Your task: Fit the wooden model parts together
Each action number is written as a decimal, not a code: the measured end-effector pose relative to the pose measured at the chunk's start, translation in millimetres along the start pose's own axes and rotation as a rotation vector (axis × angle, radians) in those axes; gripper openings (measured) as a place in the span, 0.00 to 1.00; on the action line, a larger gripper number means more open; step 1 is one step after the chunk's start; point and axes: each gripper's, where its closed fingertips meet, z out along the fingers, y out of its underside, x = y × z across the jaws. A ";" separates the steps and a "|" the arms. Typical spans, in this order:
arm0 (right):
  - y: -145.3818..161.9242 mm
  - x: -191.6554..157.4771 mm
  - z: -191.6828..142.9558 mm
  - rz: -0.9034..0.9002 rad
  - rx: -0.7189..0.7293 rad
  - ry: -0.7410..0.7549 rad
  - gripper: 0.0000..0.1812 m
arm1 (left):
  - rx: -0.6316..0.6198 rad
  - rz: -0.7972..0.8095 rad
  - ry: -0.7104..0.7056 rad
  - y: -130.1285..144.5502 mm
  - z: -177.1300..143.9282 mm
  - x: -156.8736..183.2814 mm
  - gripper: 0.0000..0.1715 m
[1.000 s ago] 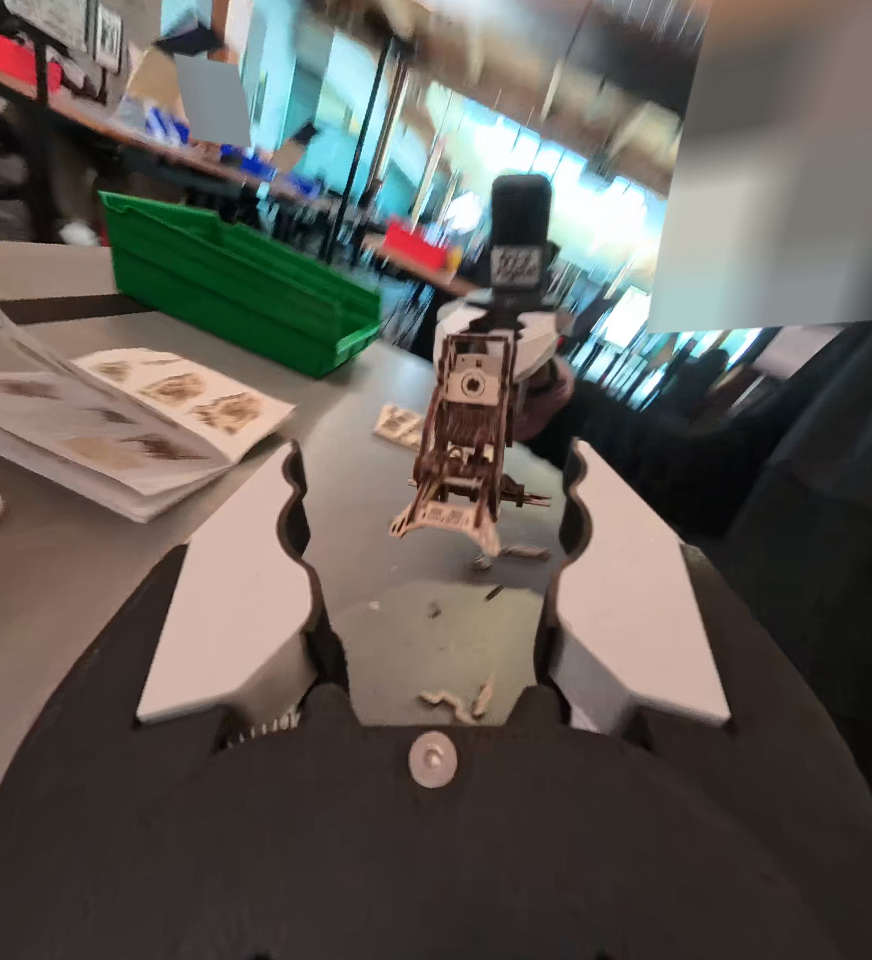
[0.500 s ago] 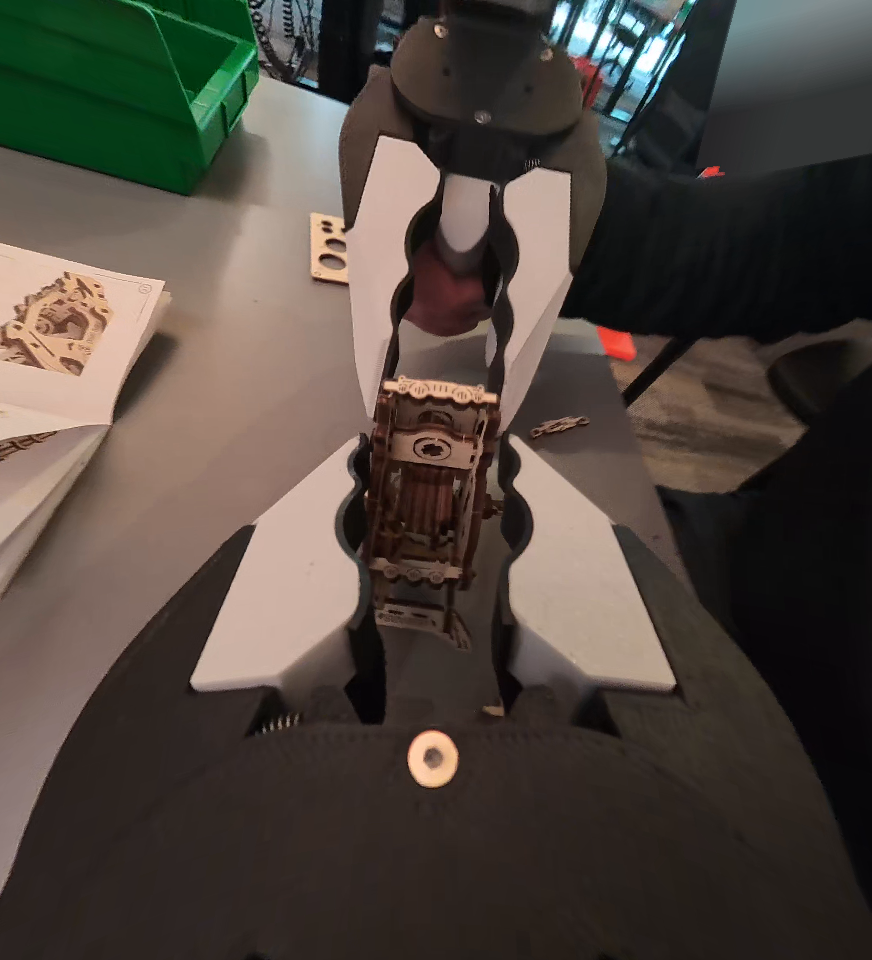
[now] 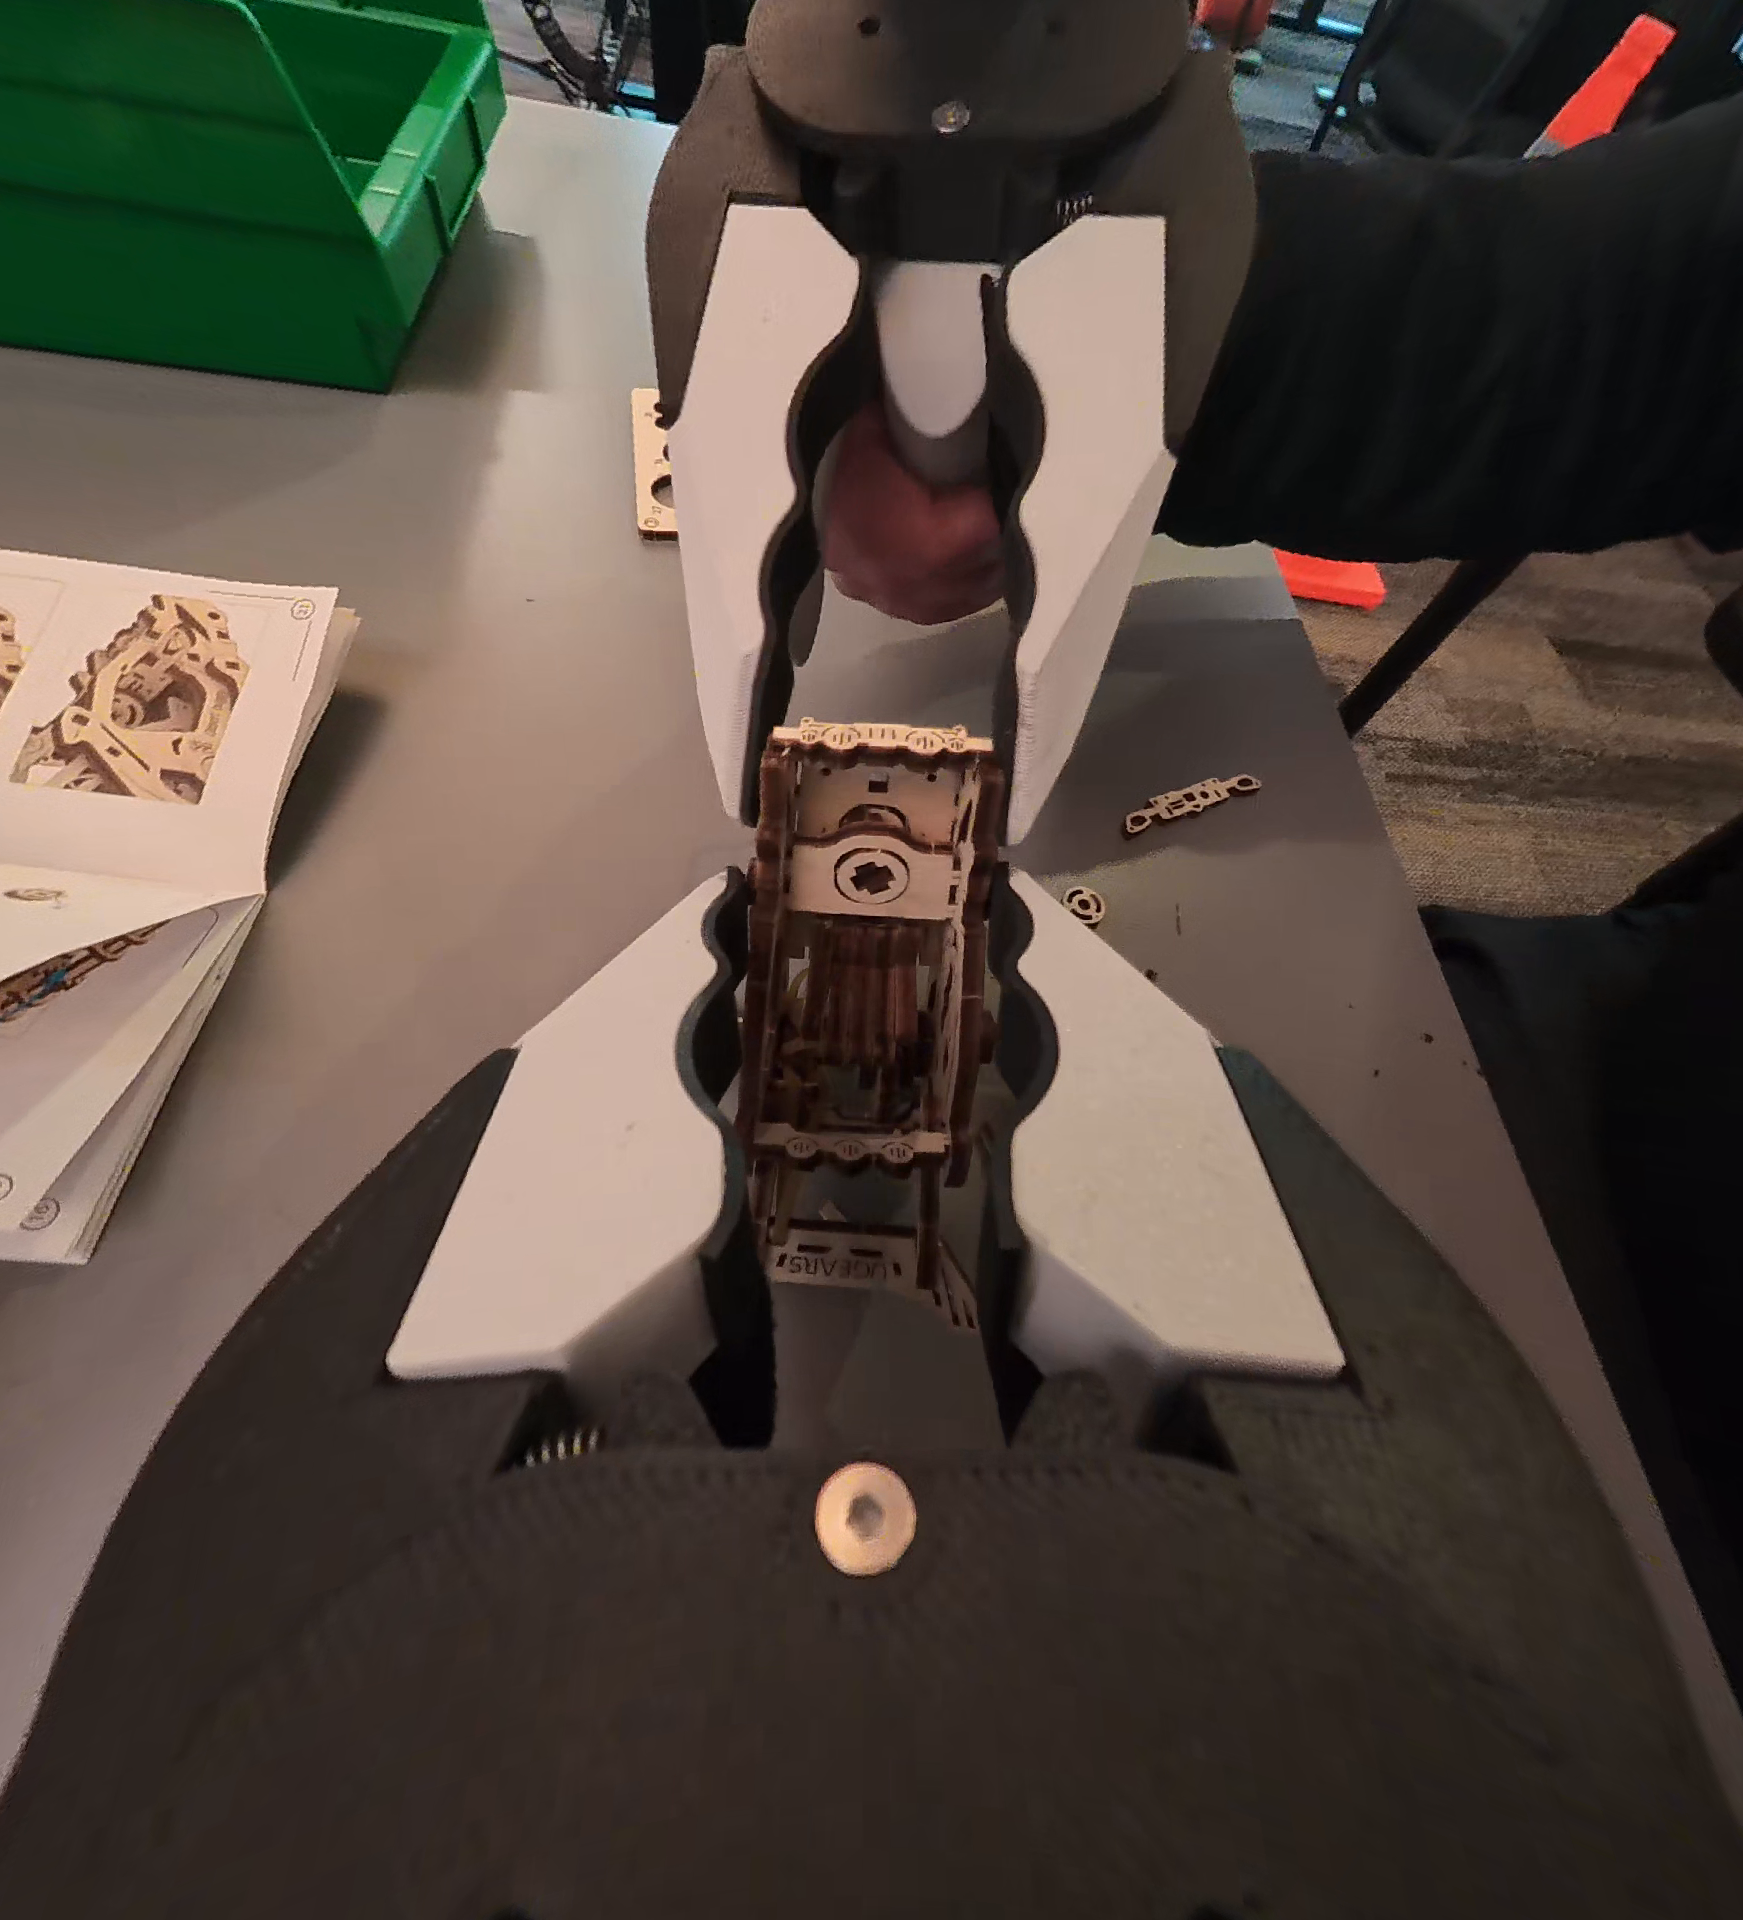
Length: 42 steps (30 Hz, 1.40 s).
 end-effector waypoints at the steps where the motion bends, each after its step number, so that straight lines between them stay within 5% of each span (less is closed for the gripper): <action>1: 0.1 0.0 -0.1 -0.003 0.002 0.001 0.20 | -0.001 0.003 0.001 0.1 0.2 -0.1 0.25; 14: -2.9 2.2 -8.7 0.020 0.032 0.025 0.24 | -0.031 0.038 -0.007 0.5 3.1 -1.1 0.25; 24: -2.4 6.0 -13.2 0.192 0.054 -0.027 0.16 | -0.045 0.062 -0.023 1.6 7.3 -1.2 0.26; 42: -4.2 -0.8 -7.0 0.162 0.202 -0.021 0.15 | -0.002 0.022 0.042 4.3 8.5 2.7 0.27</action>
